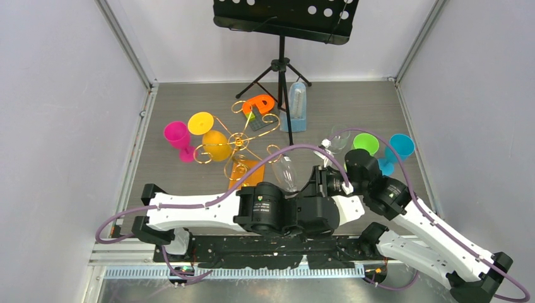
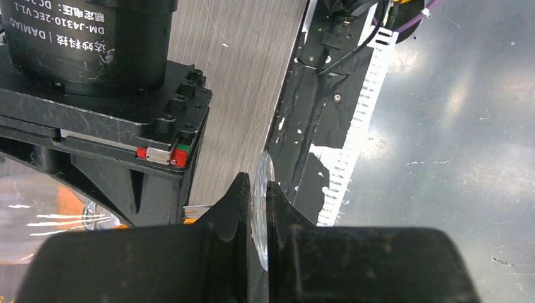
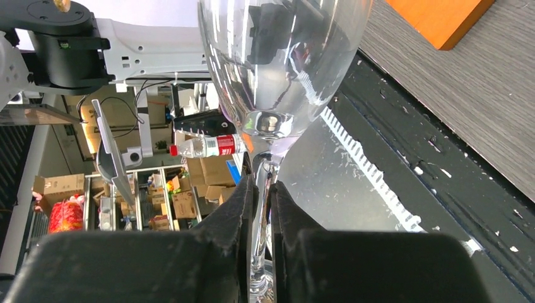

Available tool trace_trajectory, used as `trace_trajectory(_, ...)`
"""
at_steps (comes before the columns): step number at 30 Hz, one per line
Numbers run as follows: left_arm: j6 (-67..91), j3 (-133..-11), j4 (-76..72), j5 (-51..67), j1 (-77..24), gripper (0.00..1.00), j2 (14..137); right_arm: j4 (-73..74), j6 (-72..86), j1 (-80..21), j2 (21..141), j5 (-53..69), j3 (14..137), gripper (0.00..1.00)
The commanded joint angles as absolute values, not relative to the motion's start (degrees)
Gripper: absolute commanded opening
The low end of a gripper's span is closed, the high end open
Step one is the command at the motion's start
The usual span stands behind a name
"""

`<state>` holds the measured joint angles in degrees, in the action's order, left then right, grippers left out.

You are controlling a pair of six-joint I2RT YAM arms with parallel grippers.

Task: Take the wine glass off the wine glass rack
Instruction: Place the wine glass at the center of the board.

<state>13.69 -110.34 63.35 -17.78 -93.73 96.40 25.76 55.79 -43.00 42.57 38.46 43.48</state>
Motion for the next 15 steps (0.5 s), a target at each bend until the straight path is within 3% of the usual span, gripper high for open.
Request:
trace_trajectory(1,11.5,-110.9,58.0,-16.4,-93.9,0.17,94.7,24.8,51.7,-43.4,39.8,38.3,44.3,0.06)
trace_trajectory(4,11.6,-109.8,56.6,-15.9,-93.9,0.5,94.3,26.5,50.0,-43.4,38.5,35.3,45.2,0.06)
trace_trajectory(6,11.7,-109.3,55.9,-15.9,-93.9,0.64,93.9,28.3,48.7,-43.4,37.7,33.3,45.8,0.06)
trace_trajectory(14,14.2,-106.9,53.9,-17.4,-93.7,0.99,91.4,36.5,43.2,-43.3,33.8,21.2,47.4,0.06)
trace_trajectory(15,14.8,-106.3,53.5,-17.7,-93.6,0.99,90.8,37.3,42.0,-43.3,33.3,19.9,47.5,0.06)
